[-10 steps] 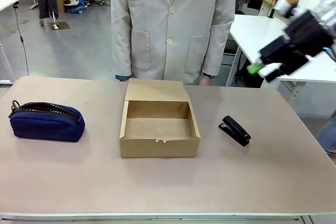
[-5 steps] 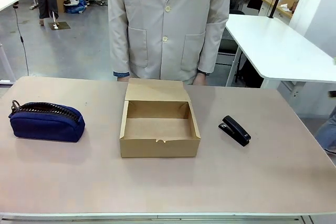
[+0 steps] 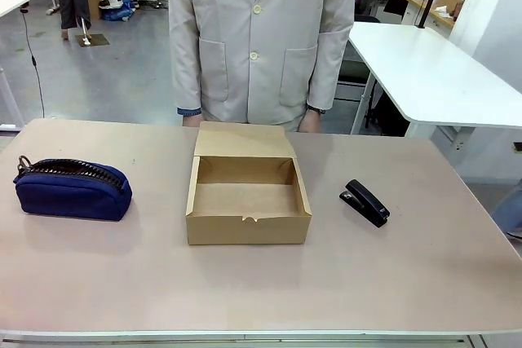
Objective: Pack the item into the box.
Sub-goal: Pick up the item indicated by the person and place it inside the Mailer Box, then close the Mailer Box.
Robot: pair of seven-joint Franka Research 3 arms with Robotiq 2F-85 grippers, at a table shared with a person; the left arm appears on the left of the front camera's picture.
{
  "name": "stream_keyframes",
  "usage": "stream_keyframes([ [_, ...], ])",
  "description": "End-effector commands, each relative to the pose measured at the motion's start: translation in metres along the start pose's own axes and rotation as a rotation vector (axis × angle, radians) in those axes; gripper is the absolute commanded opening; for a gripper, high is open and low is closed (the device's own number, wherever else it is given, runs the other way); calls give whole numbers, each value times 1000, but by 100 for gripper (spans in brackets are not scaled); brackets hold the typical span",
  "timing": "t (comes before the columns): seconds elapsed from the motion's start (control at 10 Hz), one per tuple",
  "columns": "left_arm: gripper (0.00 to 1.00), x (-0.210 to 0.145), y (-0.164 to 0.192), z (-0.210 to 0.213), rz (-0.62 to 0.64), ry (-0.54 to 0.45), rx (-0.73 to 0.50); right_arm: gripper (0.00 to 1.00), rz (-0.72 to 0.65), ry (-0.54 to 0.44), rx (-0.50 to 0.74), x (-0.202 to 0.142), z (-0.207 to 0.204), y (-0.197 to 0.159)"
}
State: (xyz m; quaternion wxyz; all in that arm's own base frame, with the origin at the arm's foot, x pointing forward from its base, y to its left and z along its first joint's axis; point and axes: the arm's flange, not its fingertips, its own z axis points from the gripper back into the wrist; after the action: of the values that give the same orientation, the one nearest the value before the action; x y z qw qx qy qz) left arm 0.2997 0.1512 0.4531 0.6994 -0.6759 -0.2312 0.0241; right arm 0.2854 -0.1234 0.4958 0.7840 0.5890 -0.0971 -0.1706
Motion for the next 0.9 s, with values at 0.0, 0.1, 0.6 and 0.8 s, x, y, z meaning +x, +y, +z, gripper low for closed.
stream_keyframes([
  [0.0,100,1,-3,-1,-20,-10,-26,100,32,-1,-1,-3,8,3],
  [0.1,100,1,-3,-1,-20,-10,-26,100,32,-1,-1,-3,8,3],
  [0.6,100,1,-3,-1,-20,-10,-26,100,32,-1,-1,-3,8,3],
  [0.8,100,1,-3,-1,-20,-10,-26,100,32,-1,-1,-3,8,3],
])
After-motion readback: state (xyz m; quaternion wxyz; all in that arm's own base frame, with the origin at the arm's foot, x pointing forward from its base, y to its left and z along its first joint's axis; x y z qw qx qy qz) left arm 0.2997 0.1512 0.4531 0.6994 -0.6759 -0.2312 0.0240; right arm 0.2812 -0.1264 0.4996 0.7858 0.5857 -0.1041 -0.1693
